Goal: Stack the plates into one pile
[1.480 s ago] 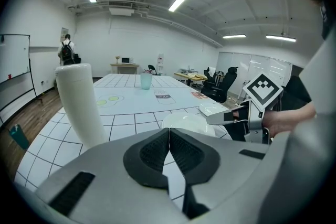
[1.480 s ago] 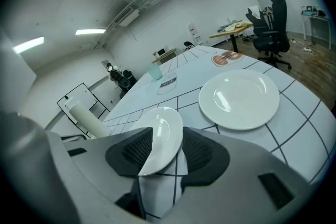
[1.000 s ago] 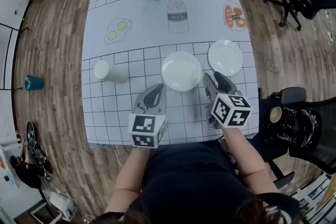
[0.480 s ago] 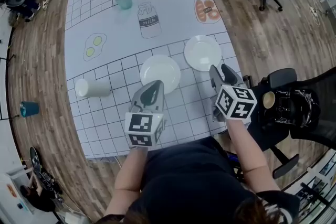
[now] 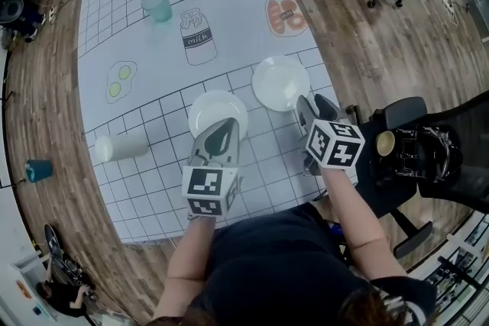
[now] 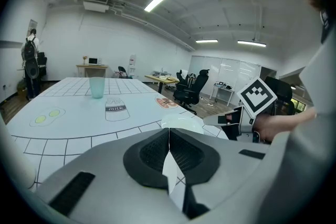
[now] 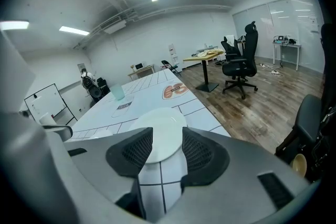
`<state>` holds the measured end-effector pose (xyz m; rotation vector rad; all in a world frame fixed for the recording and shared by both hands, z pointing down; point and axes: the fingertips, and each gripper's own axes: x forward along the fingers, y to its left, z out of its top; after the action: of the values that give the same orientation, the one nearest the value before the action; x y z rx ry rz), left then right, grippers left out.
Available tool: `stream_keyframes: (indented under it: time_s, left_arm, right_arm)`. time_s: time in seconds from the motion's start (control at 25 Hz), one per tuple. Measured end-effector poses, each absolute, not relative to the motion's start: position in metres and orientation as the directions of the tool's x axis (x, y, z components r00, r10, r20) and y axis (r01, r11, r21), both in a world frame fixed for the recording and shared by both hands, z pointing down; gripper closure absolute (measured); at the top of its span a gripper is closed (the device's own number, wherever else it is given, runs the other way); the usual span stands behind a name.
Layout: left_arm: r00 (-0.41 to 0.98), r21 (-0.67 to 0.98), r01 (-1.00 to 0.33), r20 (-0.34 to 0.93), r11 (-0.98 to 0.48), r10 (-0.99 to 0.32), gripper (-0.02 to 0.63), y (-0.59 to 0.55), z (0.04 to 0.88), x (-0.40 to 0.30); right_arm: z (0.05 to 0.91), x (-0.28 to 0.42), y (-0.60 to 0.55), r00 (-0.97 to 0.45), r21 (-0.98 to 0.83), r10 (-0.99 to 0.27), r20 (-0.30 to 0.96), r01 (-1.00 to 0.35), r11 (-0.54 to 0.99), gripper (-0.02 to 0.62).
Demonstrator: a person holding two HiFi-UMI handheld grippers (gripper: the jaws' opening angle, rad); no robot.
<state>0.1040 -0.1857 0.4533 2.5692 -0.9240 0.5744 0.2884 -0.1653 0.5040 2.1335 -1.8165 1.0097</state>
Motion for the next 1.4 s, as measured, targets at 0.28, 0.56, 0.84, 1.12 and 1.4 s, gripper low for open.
stream_keyframes:
  time_s: [0.28,0.56,0.84,1.12,1.4]
  left_arm:
    - [0.701,0.197,-0.663,0.501,-0.722,-0.507,0.578,-0.193,0.464,0.113]
    - [0.701,0.208,-0.661,0.516,-0.721,-0.493,0.578,-0.202,0.474,0.117]
    - [0.703,0.221,-0.657,0.525,-0.721,-0.480,0.578,-0.208,0.481,0.115]
    - [0.695,0.223,-0.666,0.532,-0.712,-0.484,0.578,-0.213,0.485,0.109]
    - [0.687,0.217,-0.677,0.530,-0.703,-0.498,0.578,-0.212,0.482,0.105]
  right_arm:
    - [0.526,0.297,-0.177,0.030,-0.315,-0.780,0.625,-0.905,-0.288,0.417]
    - [0.544,0.301,-0.184,0.027,-0.353,-0.741,0.671,-0.867,-0.351,0.410]
    - [0.553,0.303,-0.184,0.050,-0.341,-0.710,0.702,-0.852,-0.397,0.424]
    - [0.555,0.301,-0.186,0.112,-0.256,-0.693,0.712,-0.878,-0.405,0.450]
    - [0.554,0.302,-0.186,0.101,-0.292,-0.701,0.707,-0.860,-0.418,0.469]
